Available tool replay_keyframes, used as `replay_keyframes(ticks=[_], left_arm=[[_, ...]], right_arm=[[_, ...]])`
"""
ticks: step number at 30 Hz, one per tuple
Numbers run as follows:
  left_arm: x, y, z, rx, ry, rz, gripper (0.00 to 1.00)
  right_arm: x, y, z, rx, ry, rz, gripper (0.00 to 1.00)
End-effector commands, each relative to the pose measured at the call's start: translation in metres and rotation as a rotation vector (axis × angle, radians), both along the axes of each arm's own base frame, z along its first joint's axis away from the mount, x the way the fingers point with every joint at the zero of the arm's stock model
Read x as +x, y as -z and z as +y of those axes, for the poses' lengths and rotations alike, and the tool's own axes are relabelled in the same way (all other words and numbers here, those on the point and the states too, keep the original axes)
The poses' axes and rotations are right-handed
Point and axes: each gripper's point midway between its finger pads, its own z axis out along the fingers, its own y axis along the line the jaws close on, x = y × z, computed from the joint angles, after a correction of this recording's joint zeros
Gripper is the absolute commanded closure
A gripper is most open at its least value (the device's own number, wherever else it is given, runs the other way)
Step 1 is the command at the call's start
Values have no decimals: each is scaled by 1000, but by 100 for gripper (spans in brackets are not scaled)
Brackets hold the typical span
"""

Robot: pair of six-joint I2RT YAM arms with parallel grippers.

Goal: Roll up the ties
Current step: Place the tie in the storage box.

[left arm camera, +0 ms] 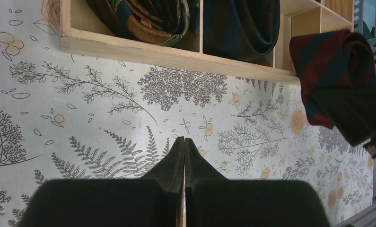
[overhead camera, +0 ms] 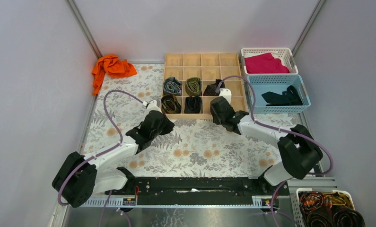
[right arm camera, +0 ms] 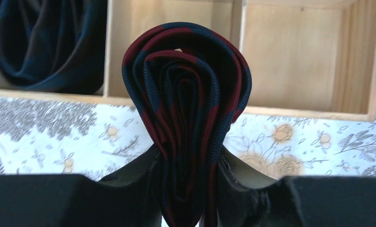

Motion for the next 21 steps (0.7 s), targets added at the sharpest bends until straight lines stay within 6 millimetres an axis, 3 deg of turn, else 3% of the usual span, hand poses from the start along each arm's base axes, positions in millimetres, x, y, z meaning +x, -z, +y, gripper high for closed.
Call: replay_keyframes(ticks=[1,11,21], left_arm=[[1,-5,-2,21,23,-18,100],[0,-1,3,40,15,-21,100],[-4,-5,10,47,-2,-35,100]], right_arm=[[32,-23,0,-14,20,-44,100],[67,-1,19,16,-14,69,100],[84,17,6,-88,-22,110,100]])
